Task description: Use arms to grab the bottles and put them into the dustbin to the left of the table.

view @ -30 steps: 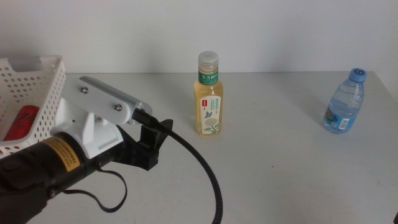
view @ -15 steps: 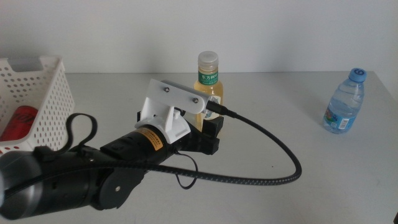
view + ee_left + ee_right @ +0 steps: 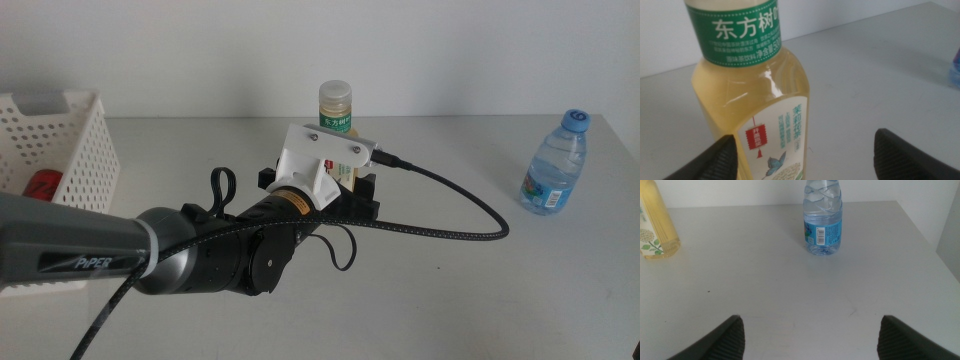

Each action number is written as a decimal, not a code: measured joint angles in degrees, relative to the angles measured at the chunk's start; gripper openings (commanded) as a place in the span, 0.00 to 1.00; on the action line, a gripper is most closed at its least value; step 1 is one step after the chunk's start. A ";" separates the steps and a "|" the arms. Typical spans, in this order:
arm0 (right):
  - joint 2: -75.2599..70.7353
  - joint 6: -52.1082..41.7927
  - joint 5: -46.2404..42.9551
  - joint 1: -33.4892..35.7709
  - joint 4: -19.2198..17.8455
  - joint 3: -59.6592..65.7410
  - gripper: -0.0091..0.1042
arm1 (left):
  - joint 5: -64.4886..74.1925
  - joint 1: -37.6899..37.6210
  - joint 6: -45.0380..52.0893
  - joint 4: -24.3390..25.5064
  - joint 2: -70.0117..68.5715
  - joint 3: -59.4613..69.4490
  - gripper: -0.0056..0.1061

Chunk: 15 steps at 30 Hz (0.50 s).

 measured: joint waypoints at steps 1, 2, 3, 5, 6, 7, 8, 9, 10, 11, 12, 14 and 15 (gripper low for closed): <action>0.00 0.00 0.00 0.00 0.00 0.00 0.68 | -0.46 0.00 0.44 -0.69 0.44 -0.37 0.89; 0.00 0.00 0.00 0.00 0.00 0.00 0.68 | -0.83 0.00 0.94 -1.19 0.72 -0.62 0.89; 0.00 0.00 0.00 0.00 0.00 0.00 0.68 | -1.38 0.00 1.62 -1.88 0.99 -0.84 0.89; 0.00 0.00 0.00 0.00 0.00 0.00 0.68 | -1.73 0.21 2.76 -2.97 1.18 -1.16 0.89; 0.00 0.00 0.00 0.00 0.00 0.00 0.68 | -2.04 0.47 3.06 -3.10 1.25 -1.23 0.89; 0.00 0.00 0.00 0.00 0.00 0.00 0.68 | -2.45 0.69 3.28 -3.10 1.25 -1.23 0.89; 0.00 0.00 0.00 0.00 0.00 0.00 0.68 | -2.76 0.93 3.34 -3.10 1.33 -1.23 0.89; 0.00 0.00 0.00 0.00 0.00 0.00 0.68 | -2.88 1.13 3.45 -3.10 1.33 -1.23 0.89; 0.00 0.00 0.00 0.00 0.00 0.00 0.68 | -2.88 1.47 3.53 -3.10 1.35 -1.23 0.89; 0.00 0.00 0.00 0.00 0.00 0.00 0.68 | -2.95 1.70 3.53 -3.04 1.35 -1.23 0.89; 0.00 0.00 0.00 0.00 0.00 0.00 0.68 | -3.01 1.96 3.58 -3.04 1.35 -1.23 0.89; 0.00 0.00 0.00 0.00 0.00 0.00 0.68 | -3.01 2.54 3.70 -2.71 1.35 -1.23 0.89; 0.00 0.00 0.00 0.00 0.00 0.00 0.68 | -3.01 2.93 3.64 -2.23 1.35 -1.28 0.89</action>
